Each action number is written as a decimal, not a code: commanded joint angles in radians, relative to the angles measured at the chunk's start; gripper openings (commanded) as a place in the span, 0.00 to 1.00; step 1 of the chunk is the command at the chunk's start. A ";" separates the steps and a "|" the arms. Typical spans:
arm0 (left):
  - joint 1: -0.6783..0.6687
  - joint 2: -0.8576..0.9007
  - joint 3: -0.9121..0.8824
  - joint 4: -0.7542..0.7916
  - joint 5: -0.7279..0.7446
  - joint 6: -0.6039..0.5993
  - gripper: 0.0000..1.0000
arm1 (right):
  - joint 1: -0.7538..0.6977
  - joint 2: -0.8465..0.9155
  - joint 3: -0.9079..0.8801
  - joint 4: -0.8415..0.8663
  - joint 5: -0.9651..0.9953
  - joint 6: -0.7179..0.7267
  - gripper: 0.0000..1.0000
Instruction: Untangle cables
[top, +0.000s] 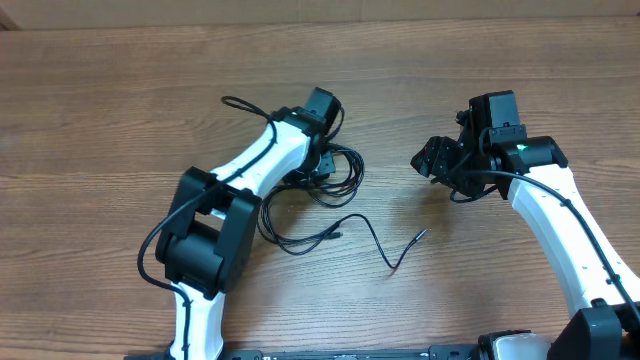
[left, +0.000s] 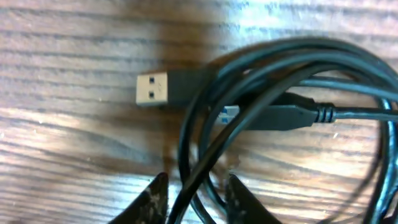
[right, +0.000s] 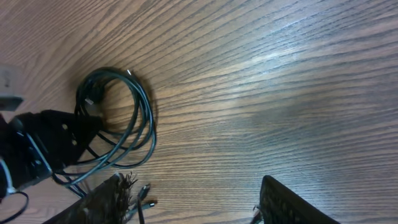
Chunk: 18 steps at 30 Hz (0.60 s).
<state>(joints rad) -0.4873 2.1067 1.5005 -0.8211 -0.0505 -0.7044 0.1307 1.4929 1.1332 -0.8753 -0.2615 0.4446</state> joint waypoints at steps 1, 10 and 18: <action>-0.013 0.014 0.008 -0.018 -0.064 -0.017 0.10 | -0.003 -0.024 0.027 0.001 -0.011 0.000 0.66; -0.010 -0.036 0.098 -0.077 -0.119 0.068 0.04 | -0.003 -0.023 0.027 0.002 -0.011 0.000 0.74; -0.011 -0.189 0.278 -0.110 -0.029 0.217 0.04 | -0.002 -0.023 0.027 0.047 -0.098 -0.096 0.76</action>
<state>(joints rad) -0.4995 2.0403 1.7020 -0.9287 -0.1253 -0.5758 0.1307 1.4929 1.1332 -0.8516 -0.2993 0.4141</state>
